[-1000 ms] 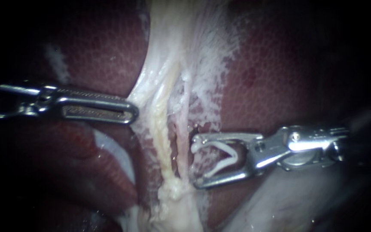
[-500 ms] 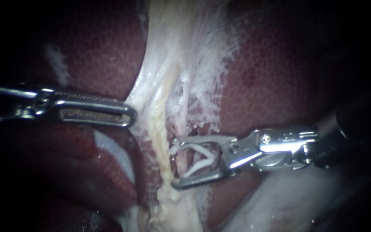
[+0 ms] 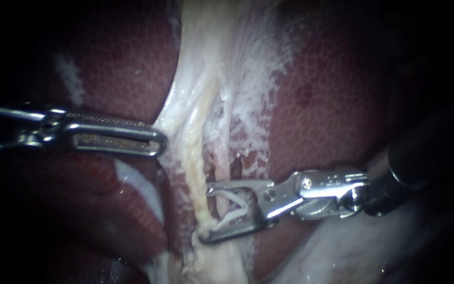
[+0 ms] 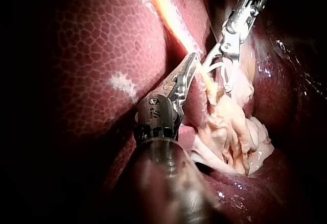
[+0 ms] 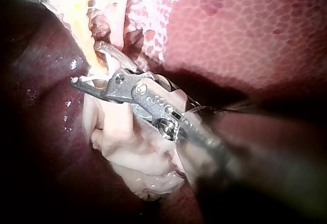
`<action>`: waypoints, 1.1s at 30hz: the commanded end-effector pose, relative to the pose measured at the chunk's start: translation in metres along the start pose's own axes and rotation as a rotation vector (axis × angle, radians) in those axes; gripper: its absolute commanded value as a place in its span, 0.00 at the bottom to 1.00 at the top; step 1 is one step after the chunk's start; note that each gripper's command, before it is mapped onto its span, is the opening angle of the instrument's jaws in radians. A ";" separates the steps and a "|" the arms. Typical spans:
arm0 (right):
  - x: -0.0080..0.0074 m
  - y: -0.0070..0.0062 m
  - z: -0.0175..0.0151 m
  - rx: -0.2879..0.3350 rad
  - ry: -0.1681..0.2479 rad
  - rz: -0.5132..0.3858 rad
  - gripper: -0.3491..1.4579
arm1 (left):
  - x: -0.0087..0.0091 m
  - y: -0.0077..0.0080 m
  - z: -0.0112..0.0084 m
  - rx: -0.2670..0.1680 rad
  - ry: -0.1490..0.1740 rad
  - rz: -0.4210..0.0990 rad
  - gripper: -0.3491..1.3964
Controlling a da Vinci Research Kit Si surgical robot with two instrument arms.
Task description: Clipping first clip left tube
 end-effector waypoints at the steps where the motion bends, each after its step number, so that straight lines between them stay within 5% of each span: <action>1: 0.0002 -0.0002 -0.0001 0.003 -0.001 0.002 0.52 | 0.0001 0.0001 0.0001 0.000 0.000 0.000 0.06; 10: 0.0005 -0.0008 0.0001 0.058 -0.003 0.027 0.52 | 0.0001 0.0003 0.0001 0.001 0.000 0.000 0.06; 33: 0.0018 0.0005 0.0036 0.056 -0.004 0.075 0.50 | 0.0000 0.0002 0.0004 -0.001 0.000 -0.001 0.06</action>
